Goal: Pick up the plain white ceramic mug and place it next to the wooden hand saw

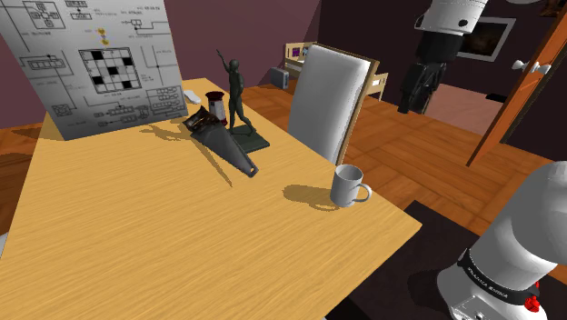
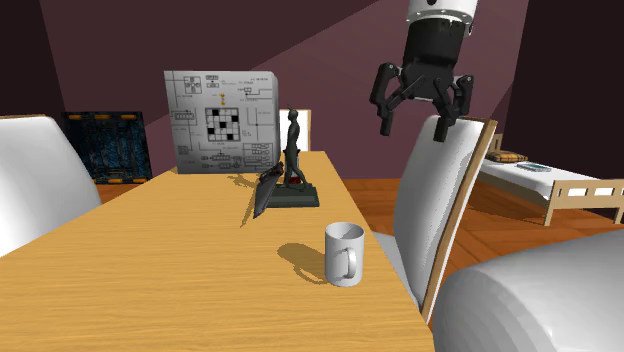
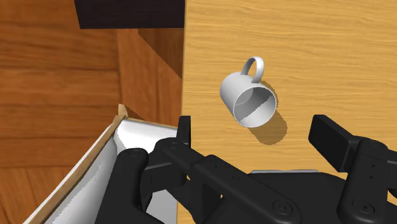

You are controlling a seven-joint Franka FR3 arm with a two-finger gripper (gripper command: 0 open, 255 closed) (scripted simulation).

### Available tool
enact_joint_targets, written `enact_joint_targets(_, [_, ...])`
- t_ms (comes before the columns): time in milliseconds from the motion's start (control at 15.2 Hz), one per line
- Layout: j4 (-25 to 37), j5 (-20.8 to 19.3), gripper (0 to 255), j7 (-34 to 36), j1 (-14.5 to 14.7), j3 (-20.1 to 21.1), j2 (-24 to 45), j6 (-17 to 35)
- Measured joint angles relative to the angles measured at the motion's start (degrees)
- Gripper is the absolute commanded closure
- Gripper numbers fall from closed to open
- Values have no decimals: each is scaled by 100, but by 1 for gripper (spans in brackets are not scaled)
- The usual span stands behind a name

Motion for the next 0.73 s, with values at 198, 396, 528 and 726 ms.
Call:
enact_joint_targets(198, [-159,3,0,22,30,75,96,231])
enact_joint_targets(396, [-449,-1,0,67,94,234,373,746])
enact_joint_targets(528, [-652,-11,0,93,137,341,650,1184])
enact_joint_targets(726, [-896,-42,0,142,190,491,1001,1732])
